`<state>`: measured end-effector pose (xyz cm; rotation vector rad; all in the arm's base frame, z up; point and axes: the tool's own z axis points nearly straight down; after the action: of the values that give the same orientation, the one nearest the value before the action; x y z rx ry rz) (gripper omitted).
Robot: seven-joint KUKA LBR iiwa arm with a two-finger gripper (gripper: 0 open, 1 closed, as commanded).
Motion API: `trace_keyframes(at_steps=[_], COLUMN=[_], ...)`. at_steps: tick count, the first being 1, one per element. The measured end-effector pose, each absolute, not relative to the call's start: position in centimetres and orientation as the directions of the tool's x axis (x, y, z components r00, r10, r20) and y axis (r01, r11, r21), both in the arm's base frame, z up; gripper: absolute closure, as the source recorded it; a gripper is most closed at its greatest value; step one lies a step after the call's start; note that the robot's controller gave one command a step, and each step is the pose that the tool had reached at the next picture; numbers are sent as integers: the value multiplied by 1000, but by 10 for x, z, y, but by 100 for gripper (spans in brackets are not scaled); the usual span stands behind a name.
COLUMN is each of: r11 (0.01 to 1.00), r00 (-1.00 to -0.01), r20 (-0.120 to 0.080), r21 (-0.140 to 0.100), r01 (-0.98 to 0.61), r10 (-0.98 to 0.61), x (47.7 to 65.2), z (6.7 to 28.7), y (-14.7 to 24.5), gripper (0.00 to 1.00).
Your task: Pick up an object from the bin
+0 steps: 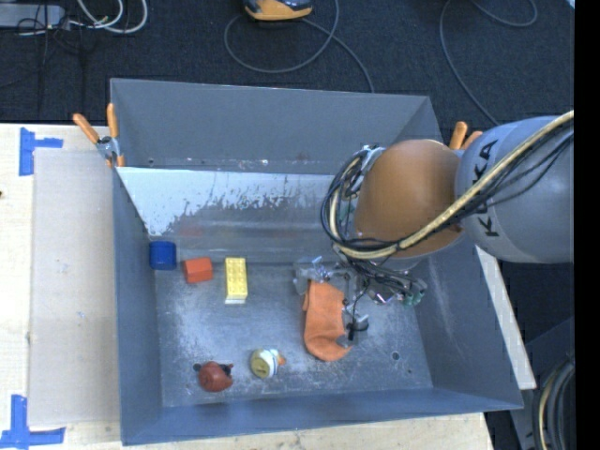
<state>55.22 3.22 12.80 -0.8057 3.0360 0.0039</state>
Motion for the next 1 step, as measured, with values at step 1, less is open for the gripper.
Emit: trace_keyframes(at_steps=[1], r11=[856], r00=[-856], r20=[-1], r21=[2], r01=[-516], r10=[-516], x=[566], z=[115], y=[34], gripper=[0])
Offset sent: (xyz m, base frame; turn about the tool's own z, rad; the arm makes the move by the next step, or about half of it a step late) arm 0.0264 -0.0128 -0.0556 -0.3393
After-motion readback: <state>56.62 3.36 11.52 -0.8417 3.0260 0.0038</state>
